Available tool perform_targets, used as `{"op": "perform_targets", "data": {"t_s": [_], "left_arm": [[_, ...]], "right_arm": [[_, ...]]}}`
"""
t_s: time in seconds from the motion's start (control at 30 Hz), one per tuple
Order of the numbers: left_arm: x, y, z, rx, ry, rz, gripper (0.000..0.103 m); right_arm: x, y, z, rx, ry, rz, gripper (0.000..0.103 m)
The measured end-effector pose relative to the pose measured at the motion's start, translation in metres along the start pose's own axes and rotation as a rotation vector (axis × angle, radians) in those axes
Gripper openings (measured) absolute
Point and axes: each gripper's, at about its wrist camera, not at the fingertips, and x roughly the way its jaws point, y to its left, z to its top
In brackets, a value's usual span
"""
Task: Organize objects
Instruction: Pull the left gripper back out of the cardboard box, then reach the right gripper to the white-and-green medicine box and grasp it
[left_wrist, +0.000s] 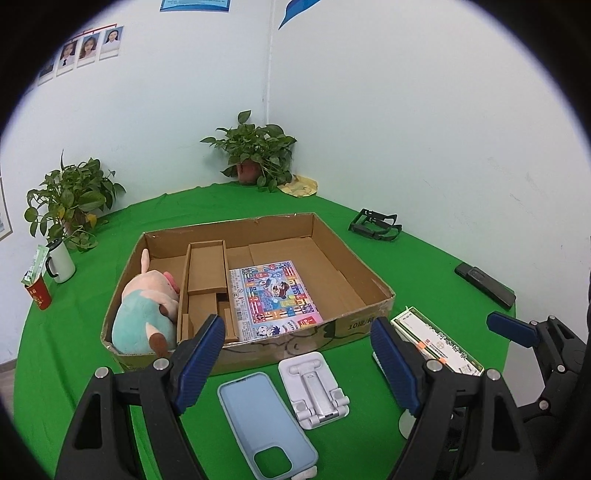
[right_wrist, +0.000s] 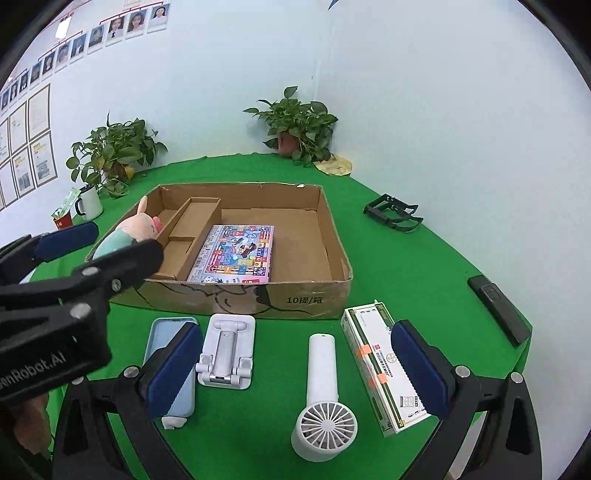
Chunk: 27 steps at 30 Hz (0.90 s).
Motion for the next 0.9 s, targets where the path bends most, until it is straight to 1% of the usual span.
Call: {"op": "perform_targets", "data": {"t_s": [0.13, 0.33, 0.47, 0.53, 0.6, 0.7, 0.77, 0.83, 0.9], "left_arm": [[-0.003, 0.000, -0.003, -0.007, -0.006, -0.005, 0.081], [0.002, 0.000, -0.012, -0.009, 0.027, -0.021, 0.081], [0.009, -0.002, -0.020, 0.000, 0.061, -0.033, 0.080], [0.014, -0.002, -0.024, -0.002, 0.086, -0.054, 0.080], [0.020, -0.003, -0.031, 0.005, 0.120, -0.075, 0.080], [0.031, -0.004, -0.040, -0.005, 0.167, -0.101, 0.080], [0.039, -0.004, -0.045, -0.026, 0.202, -0.130, 0.080], [0.045, -0.005, -0.048, -0.038, 0.224, -0.146, 0.080], [0.051, -0.006, -0.052, -0.048, 0.244, -0.158, 0.080]], "right_arm": [[-0.002, -0.002, -0.008, 0.007, 0.013, 0.003, 0.103], [0.003, -0.006, -0.016, 0.016, 0.028, 0.021, 0.103], [0.010, -0.016, -0.022, 0.031, 0.045, 0.085, 0.103], [0.018, -0.031, -0.029, 0.049, 0.066, 0.116, 0.103], [0.028, -0.054, -0.035, 0.078, 0.095, 0.079, 0.103], [0.047, -0.099, -0.041, 0.149, 0.134, 0.017, 0.103], [0.065, -0.127, -0.047, 0.195, 0.189, -0.009, 0.103], [0.086, -0.146, -0.055, 0.199, 0.240, -0.029, 0.103], [0.102, -0.156, -0.064, 0.175, 0.278, -0.036, 0.103]]}}
